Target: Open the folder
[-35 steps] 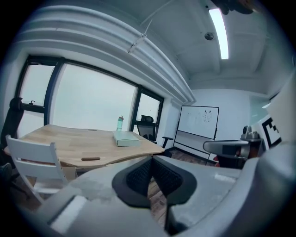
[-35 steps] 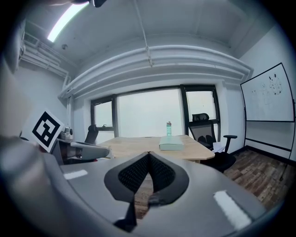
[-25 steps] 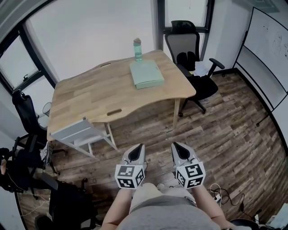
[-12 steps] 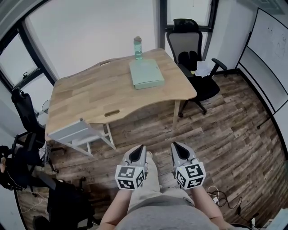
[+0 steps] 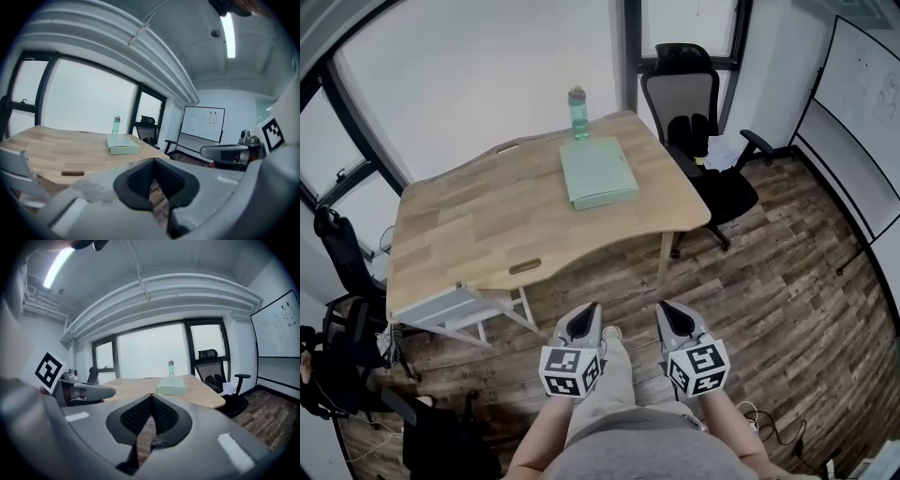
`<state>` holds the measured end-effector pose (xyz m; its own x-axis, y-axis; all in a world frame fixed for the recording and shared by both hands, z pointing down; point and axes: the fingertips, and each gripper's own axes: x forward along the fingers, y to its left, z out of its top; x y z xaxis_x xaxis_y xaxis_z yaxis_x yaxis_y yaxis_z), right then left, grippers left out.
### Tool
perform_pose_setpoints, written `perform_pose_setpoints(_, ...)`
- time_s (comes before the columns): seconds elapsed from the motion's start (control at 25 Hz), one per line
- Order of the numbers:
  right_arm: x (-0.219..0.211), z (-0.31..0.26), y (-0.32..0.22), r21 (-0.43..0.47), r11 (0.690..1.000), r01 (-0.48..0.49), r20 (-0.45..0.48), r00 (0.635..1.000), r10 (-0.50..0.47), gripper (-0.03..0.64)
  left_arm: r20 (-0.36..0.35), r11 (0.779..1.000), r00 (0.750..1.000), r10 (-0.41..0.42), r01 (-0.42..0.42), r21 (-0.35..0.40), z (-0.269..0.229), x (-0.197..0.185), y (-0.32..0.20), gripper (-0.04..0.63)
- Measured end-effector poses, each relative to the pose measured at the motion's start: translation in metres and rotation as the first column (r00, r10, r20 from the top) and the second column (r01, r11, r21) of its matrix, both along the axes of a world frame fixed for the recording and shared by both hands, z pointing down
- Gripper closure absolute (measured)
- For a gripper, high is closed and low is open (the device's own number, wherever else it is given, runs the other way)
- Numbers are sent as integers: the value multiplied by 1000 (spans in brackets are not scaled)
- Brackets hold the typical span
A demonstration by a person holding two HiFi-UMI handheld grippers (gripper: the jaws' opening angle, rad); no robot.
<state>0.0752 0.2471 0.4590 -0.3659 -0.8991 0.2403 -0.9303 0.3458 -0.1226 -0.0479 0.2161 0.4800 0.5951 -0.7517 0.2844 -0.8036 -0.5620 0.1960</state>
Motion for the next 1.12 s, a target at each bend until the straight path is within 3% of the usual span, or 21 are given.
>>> perform_pose_setpoints(0.4,0,-8,-125,-7,1000,-21,-20,1000,21,626,44,999,998,50,-50,6,2,7,-124,591)
perform_pose_setpoints(1.12,7,-10,-312,-30,998,-57,-23,998,56,626,49,997,996,72,-72,-15,5,5,-304,591)
